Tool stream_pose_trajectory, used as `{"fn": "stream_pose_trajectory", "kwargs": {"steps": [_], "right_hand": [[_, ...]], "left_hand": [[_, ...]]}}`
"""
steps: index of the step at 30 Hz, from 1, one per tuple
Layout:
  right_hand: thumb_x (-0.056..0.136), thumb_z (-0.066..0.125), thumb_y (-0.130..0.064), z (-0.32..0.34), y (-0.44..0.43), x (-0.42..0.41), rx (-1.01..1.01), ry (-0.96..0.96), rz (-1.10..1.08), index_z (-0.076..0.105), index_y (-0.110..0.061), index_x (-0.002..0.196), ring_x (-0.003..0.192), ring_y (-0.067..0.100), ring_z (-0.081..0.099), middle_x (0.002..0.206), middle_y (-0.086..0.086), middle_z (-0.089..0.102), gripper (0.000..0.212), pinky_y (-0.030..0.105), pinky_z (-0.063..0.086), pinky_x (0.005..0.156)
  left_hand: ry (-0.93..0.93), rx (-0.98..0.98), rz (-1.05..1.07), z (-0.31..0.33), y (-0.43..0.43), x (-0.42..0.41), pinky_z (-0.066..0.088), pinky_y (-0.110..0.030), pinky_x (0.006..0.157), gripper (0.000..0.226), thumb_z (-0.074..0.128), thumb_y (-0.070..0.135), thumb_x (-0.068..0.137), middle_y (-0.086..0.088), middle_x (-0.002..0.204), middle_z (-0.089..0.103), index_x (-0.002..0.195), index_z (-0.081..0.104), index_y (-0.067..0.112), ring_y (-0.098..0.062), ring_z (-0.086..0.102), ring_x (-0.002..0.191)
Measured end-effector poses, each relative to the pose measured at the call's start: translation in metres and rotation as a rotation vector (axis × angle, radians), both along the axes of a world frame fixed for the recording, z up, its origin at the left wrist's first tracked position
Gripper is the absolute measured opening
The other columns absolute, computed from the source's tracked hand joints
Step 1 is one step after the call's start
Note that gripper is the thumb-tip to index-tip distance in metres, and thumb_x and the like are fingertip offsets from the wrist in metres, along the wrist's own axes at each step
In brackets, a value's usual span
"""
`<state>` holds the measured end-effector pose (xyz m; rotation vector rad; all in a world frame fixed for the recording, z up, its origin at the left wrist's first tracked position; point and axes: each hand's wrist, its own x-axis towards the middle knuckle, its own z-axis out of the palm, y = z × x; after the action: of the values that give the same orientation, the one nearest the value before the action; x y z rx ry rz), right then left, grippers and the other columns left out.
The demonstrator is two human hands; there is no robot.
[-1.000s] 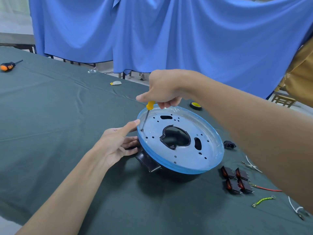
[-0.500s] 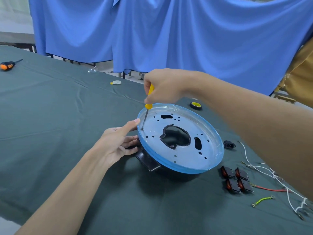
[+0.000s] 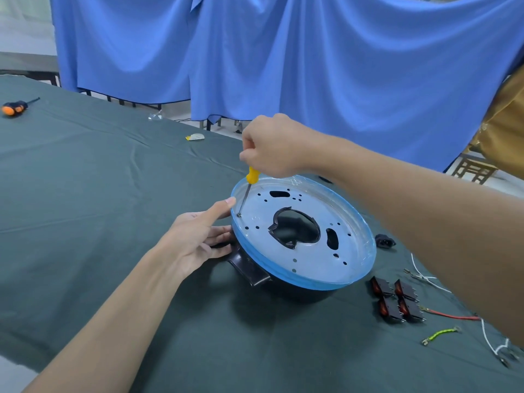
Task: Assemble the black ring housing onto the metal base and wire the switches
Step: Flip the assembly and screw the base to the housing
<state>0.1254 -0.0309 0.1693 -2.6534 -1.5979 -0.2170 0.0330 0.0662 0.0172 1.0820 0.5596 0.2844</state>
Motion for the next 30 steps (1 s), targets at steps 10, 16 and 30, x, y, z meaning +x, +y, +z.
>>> {"fn": "stream_pose_trajectory", "kwargs": {"steps": [10, 16, 30], "right_hand": [[0.093, 0.049, -0.026, 0.014, -0.002, -0.002, -0.158, 0.059, -0.027, 0.057, -0.006, 0.109, 0.063, 0.022, 0.060, 0.085, 0.009, 0.065, 0.026, 0.024, 0.041, 0.045], [0.092, 0.049, -0.031, 0.013, 0.001, 0.000, -0.180, 0.106, -0.108, 0.053, -0.008, 0.079, 0.056, 0.023, 0.056, 0.069, 0.007, 0.063, 0.027, 0.023, 0.044, 0.048], [0.086, 0.064, -0.038, 0.020, -0.011, 0.000, -0.196, 0.118, -0.041, 0.061, -0.008, 0.095, 0.060, 0.019, 0.059, 0.075, 0.005, 0.061, 0.032, 0.022, 0.041, 0.043]], "left_hand": [[-0.014, -0.006, 0.003, -0.001, 0.000, 0.000, 0.056, -0.031, 0.060, 0.031, 0.080, 0.038, 0.074, -0.017, 0.085, 0.074, 0.092, 0.074, 0.013, -0.022, 0.065, 0.064], [-0.032, -0.024, 0.011, 0.000, -0.002, 0.000, 0.056, -0.030, 0.056, 0.028, 0.080, 0.035, 0.076, -0.021, 0.088, 0.073, 0.092, 0.073, 0.012, -0.023, 0.064, 0.064], [-0.053, -0.032, 0.025, 0.003, -0.005, -0.001, 0.056, -0.030, 0.055, 0.028, 0.080, 0.033, 0.076, -0.023, 0.092, 0.073, 0.096, 0.071, 0.015, -0.026, 0.064, 0.071]]}}
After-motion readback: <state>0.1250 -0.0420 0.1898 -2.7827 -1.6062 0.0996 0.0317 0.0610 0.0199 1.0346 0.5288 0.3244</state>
